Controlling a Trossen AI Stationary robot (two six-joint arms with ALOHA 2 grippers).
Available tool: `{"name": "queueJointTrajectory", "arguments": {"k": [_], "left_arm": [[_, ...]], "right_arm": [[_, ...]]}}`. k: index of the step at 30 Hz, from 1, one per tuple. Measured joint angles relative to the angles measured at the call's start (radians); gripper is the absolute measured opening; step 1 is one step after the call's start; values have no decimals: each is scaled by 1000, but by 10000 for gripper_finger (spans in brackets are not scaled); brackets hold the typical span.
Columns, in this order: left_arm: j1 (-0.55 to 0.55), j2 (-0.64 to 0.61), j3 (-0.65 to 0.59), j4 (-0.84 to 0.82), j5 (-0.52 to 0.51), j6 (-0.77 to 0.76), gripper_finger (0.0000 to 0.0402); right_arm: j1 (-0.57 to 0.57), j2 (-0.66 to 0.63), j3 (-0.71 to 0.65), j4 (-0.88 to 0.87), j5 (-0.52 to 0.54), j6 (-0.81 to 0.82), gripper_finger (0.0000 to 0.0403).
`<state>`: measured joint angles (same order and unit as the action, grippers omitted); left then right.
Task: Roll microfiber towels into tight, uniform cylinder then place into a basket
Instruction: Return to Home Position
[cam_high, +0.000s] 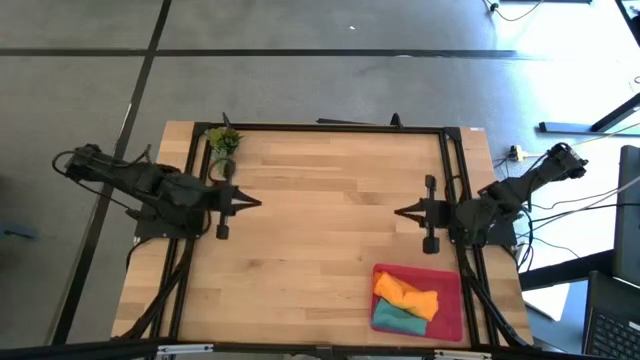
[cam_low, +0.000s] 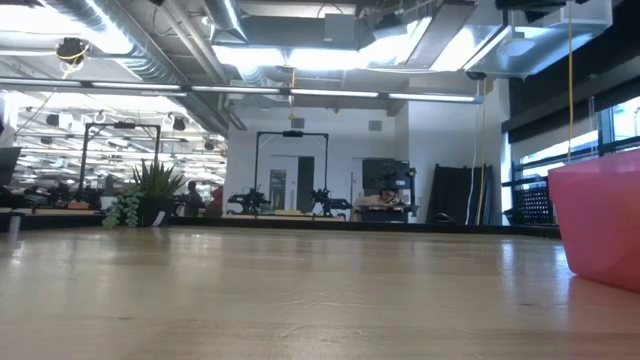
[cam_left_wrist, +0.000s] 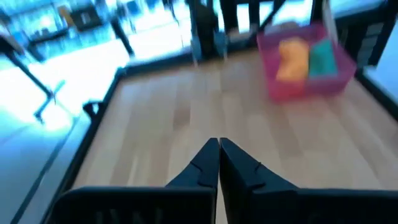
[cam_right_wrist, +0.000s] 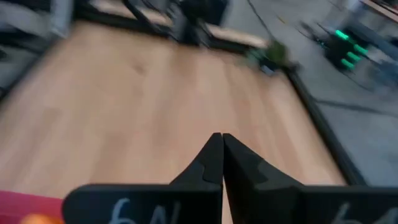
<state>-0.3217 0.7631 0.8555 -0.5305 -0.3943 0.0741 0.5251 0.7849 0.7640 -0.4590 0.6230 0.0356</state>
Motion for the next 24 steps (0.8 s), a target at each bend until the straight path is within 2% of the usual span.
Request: {"name": "queueJointTrajectory", "arguments": {"k": [5, 8, 16, 24], "left_arm": [[66, -148, -171, 217, 99, 46, 1], [108, -208, -262, 277, 140, 41, 1], [197, -322, -439, 381, 162, -1, 1], [241, -412, -582, 443, 203, -13, 1]], "right_arm": [[-115, -120, -153, 236, -299, -106, 6], [-184, -162, -236, 317, -423, -122, 4], [-351, -195, -389, 453, -631, -117, 5], [-463, -194, -529, 602, -735, -66, 5]]}}
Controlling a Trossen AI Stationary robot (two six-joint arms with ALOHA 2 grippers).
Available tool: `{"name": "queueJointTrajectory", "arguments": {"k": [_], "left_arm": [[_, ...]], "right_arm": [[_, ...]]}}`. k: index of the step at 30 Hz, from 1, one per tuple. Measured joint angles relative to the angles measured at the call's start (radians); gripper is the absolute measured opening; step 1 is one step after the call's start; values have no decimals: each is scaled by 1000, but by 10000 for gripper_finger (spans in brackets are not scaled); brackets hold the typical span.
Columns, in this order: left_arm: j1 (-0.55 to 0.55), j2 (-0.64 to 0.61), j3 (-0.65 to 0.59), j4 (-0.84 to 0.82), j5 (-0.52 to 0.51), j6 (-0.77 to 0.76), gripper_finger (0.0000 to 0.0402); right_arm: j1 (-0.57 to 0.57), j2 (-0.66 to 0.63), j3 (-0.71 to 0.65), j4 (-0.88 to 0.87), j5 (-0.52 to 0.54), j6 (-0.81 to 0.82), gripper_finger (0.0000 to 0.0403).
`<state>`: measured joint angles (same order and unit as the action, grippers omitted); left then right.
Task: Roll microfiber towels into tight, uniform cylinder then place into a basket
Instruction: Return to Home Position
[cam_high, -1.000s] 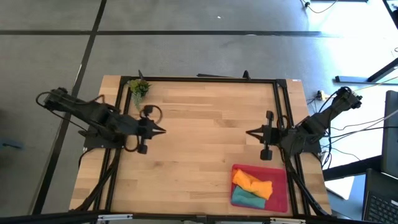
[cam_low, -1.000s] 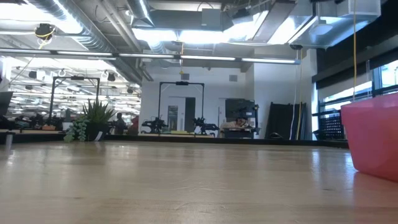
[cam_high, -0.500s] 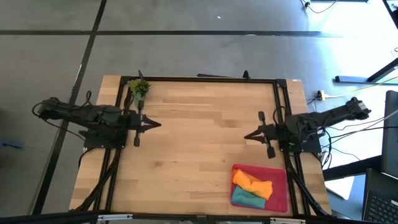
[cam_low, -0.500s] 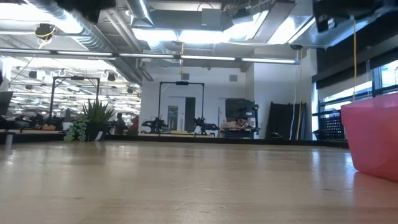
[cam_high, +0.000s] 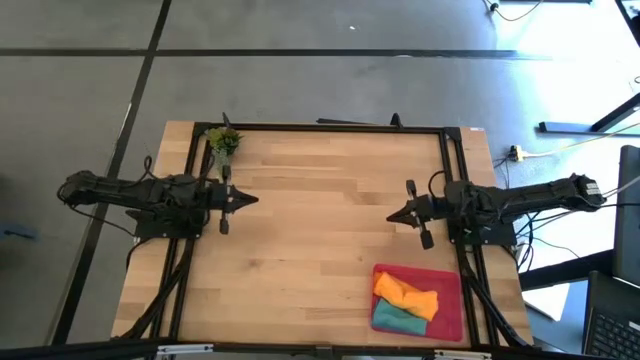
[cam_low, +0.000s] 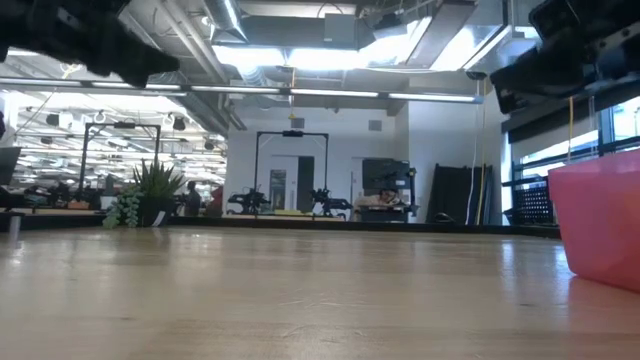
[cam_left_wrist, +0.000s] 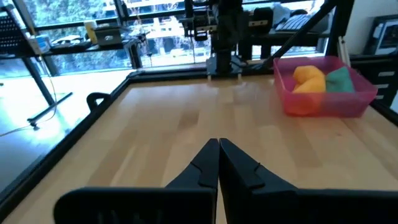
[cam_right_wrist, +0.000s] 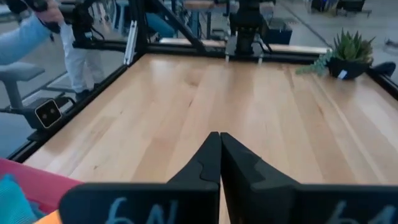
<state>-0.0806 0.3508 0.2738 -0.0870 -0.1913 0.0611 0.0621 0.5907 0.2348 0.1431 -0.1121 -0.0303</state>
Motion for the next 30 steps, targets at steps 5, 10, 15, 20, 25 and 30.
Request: {"name": "queueJointTrajectory", "arguments": {"k": [5, 10, 15, 20, 25, 30], "left_arm": [[5, -61, -60, 0, 0, -2, 1], [5, -130, -116, 1, -1, 4, 1], [5, -202, -175, 0, -4, -6, 3], [5, -258, -225, 9, -3, -7, 1], [-1, -261, -251, 87, -1, -23, 5], [-1, -260, -252, 90, -1, -77, 1]], "right_arm": [[-47, 0, -90, 146, -48, 0, 5], [-83, 0, -142, 190, -48, 22, 5], [-100, 0, -158, 197, -59, 21, 6], [-102, 0, -159, 191, -154, -3, 6], [-102, 2, -159, 178, -246, -57, 6], [-101, 2, -159, 180, -257, -96, 6]]}}
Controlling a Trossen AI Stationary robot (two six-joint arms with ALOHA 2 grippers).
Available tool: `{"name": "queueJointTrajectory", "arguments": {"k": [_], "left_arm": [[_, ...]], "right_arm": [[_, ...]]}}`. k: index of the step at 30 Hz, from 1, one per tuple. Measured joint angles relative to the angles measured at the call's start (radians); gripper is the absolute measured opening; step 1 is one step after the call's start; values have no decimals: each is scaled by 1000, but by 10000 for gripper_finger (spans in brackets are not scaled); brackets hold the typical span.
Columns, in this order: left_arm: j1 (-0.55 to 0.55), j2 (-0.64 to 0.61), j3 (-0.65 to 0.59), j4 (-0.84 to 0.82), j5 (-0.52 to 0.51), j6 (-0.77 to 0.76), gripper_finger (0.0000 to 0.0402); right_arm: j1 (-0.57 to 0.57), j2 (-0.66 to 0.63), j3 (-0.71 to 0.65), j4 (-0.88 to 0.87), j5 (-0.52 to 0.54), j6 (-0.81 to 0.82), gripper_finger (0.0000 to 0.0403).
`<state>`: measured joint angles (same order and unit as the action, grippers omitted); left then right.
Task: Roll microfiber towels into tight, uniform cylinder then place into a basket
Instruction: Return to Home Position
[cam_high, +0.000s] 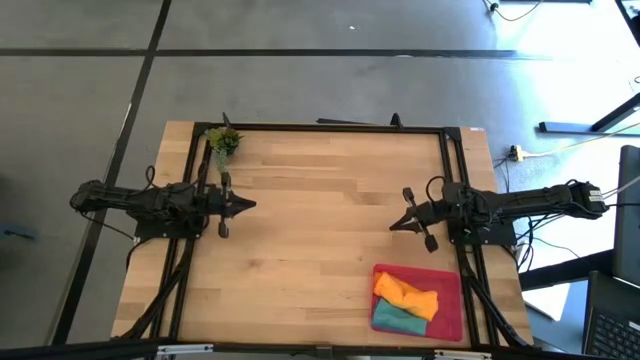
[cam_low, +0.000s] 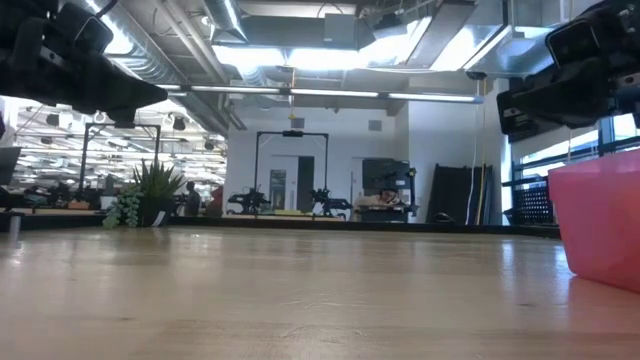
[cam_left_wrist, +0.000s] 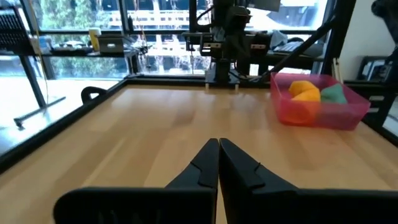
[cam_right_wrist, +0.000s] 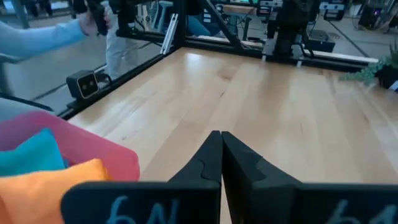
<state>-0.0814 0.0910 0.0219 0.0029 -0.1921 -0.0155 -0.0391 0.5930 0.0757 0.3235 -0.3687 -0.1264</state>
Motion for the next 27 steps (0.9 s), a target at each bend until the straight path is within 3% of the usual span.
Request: {"name": "queueJointTrajectory", "arguments": {"k": [11, 17, 27], "left_arm": [[0, 0, 0, 0, 0, -28, 20], [0, 0, 0, 0, 0, -27, 19], [0, 0, 0, 0, 0, -27, 1]], "right_arm": [[4, 1, -70, 45, 0, -89, 6], [4, 1, -69, -13, -15, -86, 6], [4, 0, -69, -15, -19, 162, 6]]}}
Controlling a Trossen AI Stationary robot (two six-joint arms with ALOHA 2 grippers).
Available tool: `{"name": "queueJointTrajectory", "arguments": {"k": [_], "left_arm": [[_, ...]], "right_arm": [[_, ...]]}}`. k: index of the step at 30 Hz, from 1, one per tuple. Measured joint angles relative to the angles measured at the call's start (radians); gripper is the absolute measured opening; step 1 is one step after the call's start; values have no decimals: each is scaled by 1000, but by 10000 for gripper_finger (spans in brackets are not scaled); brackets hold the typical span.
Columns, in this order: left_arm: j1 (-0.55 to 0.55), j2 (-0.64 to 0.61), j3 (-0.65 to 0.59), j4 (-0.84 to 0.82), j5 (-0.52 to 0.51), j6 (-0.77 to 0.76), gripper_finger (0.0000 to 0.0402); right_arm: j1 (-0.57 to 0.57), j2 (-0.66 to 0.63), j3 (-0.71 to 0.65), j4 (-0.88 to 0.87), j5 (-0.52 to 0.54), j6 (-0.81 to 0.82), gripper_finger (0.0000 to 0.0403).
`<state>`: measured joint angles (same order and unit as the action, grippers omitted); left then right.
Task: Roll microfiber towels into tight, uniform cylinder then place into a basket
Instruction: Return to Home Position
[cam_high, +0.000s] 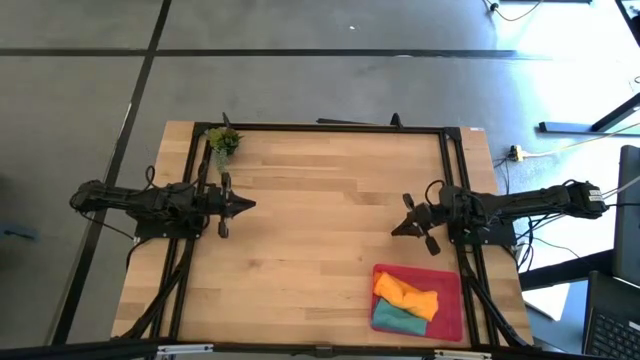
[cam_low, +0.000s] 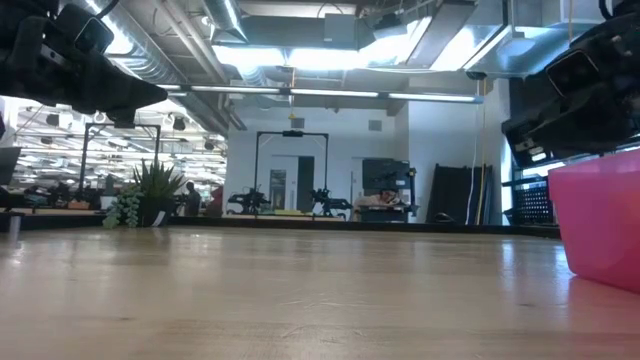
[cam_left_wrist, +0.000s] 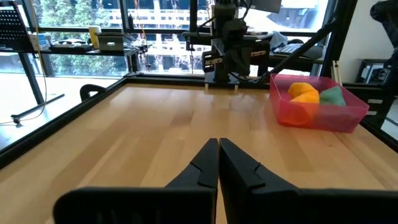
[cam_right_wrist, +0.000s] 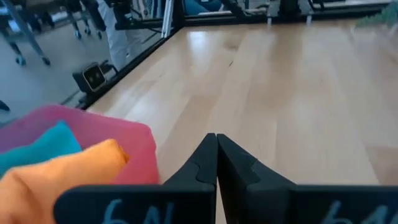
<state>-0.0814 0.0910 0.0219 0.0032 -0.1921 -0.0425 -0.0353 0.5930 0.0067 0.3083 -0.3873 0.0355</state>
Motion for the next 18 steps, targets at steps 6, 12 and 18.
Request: {"name": "queueJointTrajectory", "arguments": {"k": [6, 12, 18], "left_arm": [[0, 0, 0, 0, 0, 0, 8], [0, 0, 0, 0, 0, 0, 20], [0, 0, 0, 0, 0, 0, 25]], "right_arm": [[0, -83, 0, -8, 0, 30, 6], [0, -249, 0, -7, 0, 36, 6], [0, -396, 0, -7, 0, 36, 6]]}}
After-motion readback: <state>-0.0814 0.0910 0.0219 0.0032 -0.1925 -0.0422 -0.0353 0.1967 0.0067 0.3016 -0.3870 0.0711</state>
